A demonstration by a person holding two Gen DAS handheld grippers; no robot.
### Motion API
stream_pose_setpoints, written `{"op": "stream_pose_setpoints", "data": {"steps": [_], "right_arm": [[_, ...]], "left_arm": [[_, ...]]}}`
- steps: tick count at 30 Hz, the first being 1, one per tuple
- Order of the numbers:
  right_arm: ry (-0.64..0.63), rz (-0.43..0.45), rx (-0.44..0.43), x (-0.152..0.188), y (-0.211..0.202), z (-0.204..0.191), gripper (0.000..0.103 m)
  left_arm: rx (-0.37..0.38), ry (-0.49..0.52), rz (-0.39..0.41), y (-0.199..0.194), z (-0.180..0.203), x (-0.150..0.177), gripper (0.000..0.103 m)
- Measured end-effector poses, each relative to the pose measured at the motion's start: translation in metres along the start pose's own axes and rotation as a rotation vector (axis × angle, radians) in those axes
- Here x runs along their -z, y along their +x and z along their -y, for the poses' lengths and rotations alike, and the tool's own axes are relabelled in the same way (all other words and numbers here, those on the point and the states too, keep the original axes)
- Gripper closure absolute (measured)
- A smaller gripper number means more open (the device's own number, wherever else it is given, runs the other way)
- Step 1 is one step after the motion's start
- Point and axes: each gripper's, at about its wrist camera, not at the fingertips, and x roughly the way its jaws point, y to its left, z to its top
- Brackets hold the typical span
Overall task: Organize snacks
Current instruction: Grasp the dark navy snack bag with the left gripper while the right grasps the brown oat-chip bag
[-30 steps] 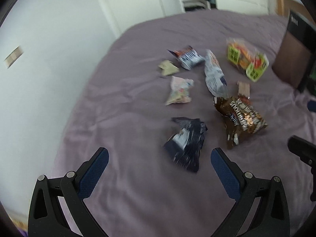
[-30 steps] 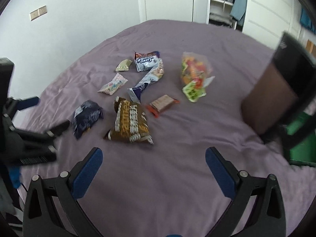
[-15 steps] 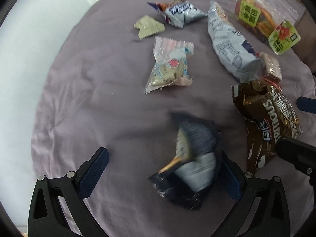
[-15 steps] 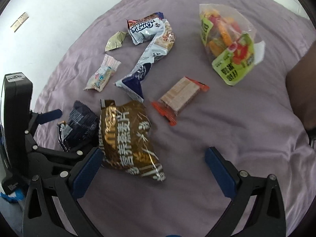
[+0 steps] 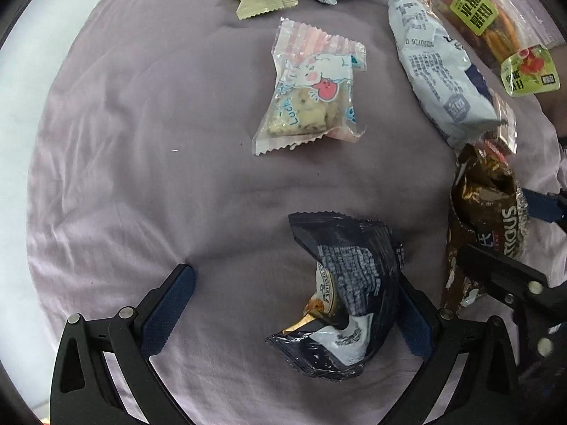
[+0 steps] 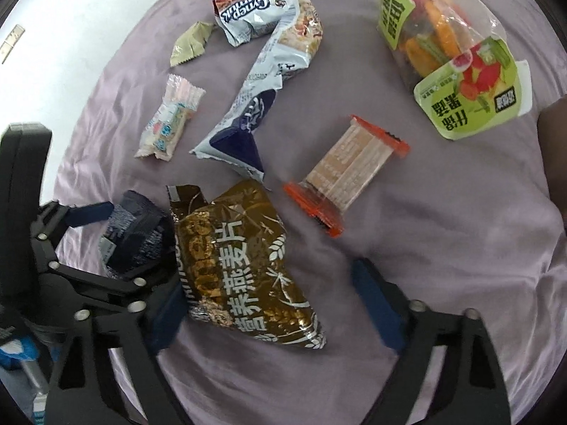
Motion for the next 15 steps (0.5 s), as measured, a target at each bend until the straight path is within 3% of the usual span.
{"op": "stream_pose_setpoints", "data": {"steps": [1, 2, 4, 5, 7, 9, 11, 15], "right_arm": [[-0.004, -0.005, -0.003, -0.002, 0.000, -0.002, 0.000], [-0.009, -0.008, -0.004, -0.003, 0.000, -0.004, 0.009], [-0.024, -0.018, -0.006, -0.005, -0.004, -0.002, 0.029], [-0.027, -0.021, -0.012, -0.006, -0.005, -0.001, 0.035], [-0.032, -0.032, -0.029, -0.008, -0.006, 0.000, 0.044], [-0.039, -0.040, -0.043, -0.008, -0.010, 0.001, 0.052], [-0.047, -0.045, -0.055, -0.005, -0.015, 0.006, 0.059], [-0.071, -0.051, -0.070, 0.002, -0.031, 0.010, 0.060]], "left_arm": [[-0.005, 0.001, -0.001, -0.001, 0.000, -0.001, 0.005], [-0.003, 0.005, 0.002, -0.002, 0.001, -0.003, 0.009], [0.003, 0.008, 0.009, -0.008, 0.009, -0.007, 0.029], [0.005, 0.009, 0.012, -0.012, 0.010, -0.007, 0.035], [-0.010, 0.021, 0.022, -0.015, 0.017, -0.003, 0.059], [-0.036, 0.044, 0.032, -0.021, 0.024, -0.004, 0.072], [-0.047, 0.046, 0.040, -0.025, 0.029, -0.006, 0.074], [-0.032, 0.011, 0.050, -0.039, 0.023, -0.006, 0.076]]}}
